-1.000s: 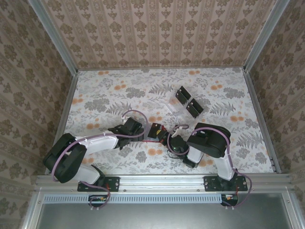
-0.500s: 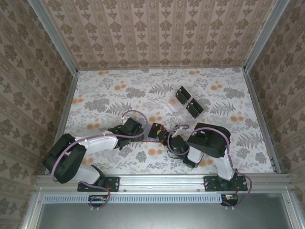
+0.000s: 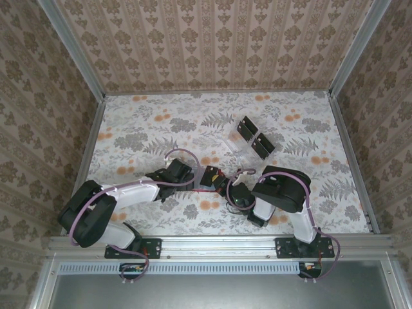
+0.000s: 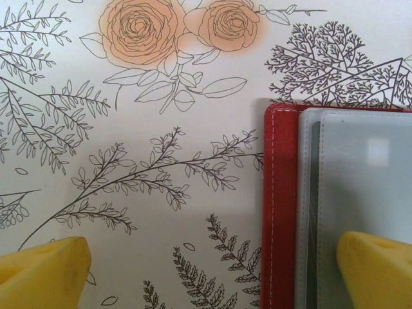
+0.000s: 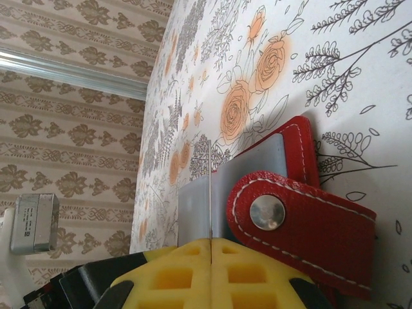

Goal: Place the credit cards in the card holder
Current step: Insert the credit card into the card slot.

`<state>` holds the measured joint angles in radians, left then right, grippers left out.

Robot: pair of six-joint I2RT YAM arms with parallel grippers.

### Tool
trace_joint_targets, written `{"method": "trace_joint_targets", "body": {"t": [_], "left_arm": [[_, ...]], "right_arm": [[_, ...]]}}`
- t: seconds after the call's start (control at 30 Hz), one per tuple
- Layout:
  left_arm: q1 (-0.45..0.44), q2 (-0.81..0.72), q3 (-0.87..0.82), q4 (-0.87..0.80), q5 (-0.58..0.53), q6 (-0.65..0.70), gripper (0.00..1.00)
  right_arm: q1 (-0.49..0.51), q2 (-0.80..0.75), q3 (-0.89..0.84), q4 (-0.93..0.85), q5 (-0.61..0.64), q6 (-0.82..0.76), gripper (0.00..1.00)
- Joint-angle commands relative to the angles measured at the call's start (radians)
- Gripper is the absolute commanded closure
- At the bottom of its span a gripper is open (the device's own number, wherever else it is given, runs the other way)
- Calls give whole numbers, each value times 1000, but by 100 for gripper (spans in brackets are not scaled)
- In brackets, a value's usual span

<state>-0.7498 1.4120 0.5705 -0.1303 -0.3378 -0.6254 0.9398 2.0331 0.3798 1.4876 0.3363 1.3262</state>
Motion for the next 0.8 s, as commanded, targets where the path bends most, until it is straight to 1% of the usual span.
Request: {"method": "trace_joint_targets", "body": {"t": [0.0,0.2,0.47,0.67,0.77], "left_arm": [[9,-1,-25,-90,-6,5,0],[10,4,-21,-91,-4,7,0],[11,1,-21,-93,-5,6,0],[10,-7,-21,-101,-7,5,0],[11,-21,-20,-113,-7,5,0]], "right_arm": [[-2,82,-7,-166,-43,-26,100],[0,98,20,-168,-83,-32,100],[0,115,27,-169,-87,-17,100],[-4,97,-16,-166,-55,-9,100],[-23,69,-45,-167,-52,-16,100]]}}
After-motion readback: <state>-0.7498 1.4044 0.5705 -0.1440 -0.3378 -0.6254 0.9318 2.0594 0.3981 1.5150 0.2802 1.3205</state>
